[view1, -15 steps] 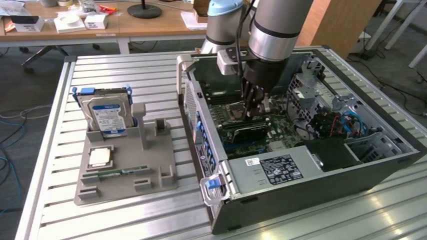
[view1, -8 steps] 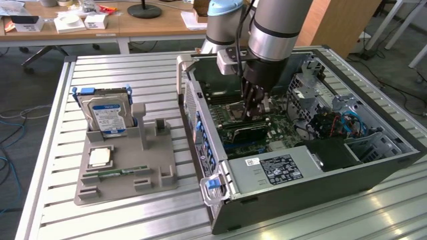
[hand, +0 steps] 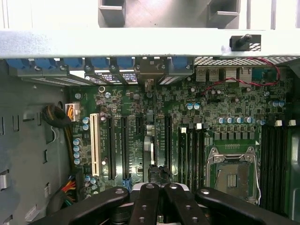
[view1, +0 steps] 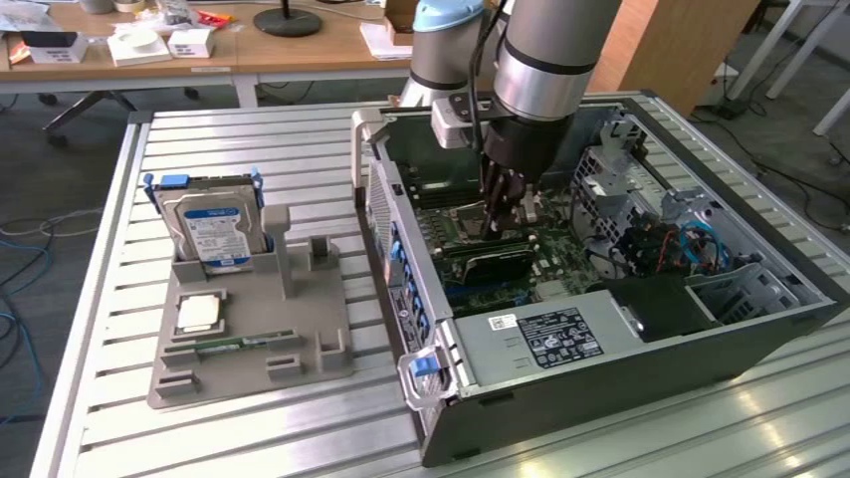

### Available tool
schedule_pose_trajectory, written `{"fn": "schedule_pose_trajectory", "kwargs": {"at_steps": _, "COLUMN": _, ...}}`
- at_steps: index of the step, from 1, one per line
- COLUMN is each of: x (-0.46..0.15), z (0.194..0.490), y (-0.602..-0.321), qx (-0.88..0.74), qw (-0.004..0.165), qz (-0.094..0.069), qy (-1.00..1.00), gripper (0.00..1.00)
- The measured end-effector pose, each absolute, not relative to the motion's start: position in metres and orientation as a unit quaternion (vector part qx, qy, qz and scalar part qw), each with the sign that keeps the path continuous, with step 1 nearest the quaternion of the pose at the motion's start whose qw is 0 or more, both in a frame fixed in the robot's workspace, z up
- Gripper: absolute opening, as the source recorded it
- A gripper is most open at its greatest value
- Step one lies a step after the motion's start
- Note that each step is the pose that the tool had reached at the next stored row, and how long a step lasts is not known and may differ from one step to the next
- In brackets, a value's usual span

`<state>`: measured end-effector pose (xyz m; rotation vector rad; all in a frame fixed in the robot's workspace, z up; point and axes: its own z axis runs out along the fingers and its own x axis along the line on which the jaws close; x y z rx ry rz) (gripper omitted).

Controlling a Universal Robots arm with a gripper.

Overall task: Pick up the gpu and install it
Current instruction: 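Press down on the gpu until it lock into place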

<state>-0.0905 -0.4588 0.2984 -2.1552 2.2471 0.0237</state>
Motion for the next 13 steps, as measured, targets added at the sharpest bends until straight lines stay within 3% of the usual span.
{"fn": "schedule_pose_trajectory", "kwargs": {"at_steps": 13, "x": -0.0912, "z": 0.296, "y": -0.4587, "qx": -0.692, "qw": 0.014, "qz": 0.008, "qy": 0.722, "gripper": 0.1}}
